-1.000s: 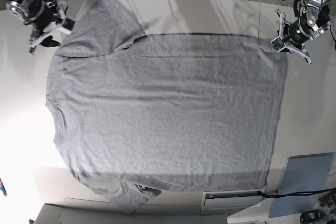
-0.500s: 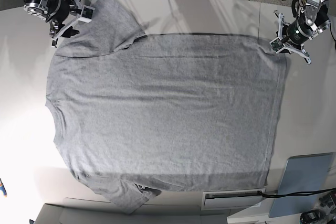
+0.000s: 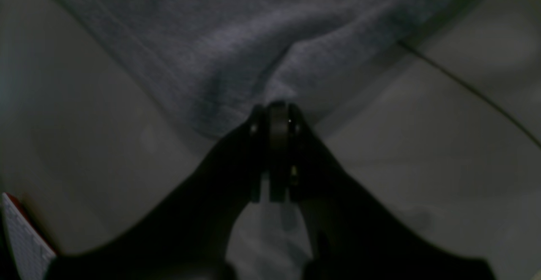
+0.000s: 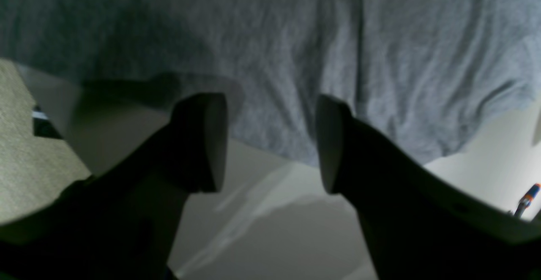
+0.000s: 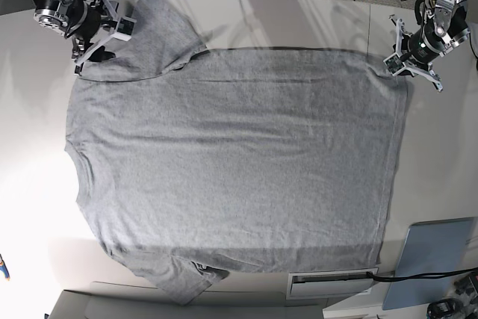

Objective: Fold the T-shirt properly
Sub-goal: 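Move both grippers down to the shirt's shoulder corners and grasp them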

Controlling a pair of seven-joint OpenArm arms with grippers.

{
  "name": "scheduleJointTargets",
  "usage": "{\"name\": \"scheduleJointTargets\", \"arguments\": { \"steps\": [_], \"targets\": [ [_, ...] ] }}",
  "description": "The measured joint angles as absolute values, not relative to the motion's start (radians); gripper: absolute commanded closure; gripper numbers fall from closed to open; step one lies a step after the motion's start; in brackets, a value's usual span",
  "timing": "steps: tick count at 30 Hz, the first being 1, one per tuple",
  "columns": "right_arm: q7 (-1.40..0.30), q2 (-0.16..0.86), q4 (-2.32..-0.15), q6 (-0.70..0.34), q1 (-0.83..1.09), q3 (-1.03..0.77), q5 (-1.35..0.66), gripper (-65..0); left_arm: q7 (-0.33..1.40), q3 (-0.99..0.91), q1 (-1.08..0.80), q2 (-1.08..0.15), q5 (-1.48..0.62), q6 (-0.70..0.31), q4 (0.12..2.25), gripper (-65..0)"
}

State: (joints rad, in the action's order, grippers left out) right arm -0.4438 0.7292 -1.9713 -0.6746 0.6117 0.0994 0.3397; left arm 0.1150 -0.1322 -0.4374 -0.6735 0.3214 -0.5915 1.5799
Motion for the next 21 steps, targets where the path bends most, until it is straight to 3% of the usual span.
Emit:
{"name": "scheduleJointTargets", "arguments": {
  "steps": [15,21],
  "targets": [
    [-0.35,0.731,-1.879,-0.697,0.598,0.095,0.34,-32.4,0.115,-0.132,-0.437,-0.673,0.321,-0.591,1.58,0.0],
    [-0.371,0.731,-1.877,-0.696,0.512,0.187,0.369,-32.4,0.117,-0.132,-0.437,-0.673,0.321,-0.591,1.58,0.0]
  ]
}}
